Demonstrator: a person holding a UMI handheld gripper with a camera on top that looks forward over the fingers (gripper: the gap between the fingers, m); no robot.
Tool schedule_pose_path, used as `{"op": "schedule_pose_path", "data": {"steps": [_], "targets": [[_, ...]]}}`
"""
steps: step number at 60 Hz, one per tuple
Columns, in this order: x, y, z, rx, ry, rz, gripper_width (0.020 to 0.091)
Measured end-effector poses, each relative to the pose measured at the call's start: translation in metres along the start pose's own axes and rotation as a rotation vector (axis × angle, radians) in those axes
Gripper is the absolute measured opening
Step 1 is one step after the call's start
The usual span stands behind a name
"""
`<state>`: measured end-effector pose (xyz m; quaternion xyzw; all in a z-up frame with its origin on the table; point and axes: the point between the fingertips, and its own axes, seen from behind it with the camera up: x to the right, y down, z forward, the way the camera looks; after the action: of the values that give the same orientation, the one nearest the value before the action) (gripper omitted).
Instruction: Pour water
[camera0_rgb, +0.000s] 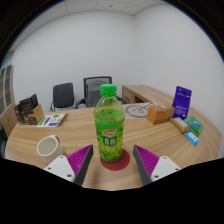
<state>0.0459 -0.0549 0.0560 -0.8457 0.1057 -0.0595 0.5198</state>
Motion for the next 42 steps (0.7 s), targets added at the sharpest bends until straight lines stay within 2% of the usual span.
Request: {"op": "schedule_pose_path", "data": {"steps": [6, 18, 31, 42], "targets": [[-0.007, 0.014, -0.045, -0.045, -0.005, 0.007, 0.0829], [-0.047, -0.004, -0.139, -0.042, -0.087, 0.0, 0.0833], [-0.072, -0.041, -0.216, 0.059, -0.114, 0.013, 0.0832], [-0.094, -0.055, -0.253, 0.086, -0.148, -0.028, 0.0831]]}}
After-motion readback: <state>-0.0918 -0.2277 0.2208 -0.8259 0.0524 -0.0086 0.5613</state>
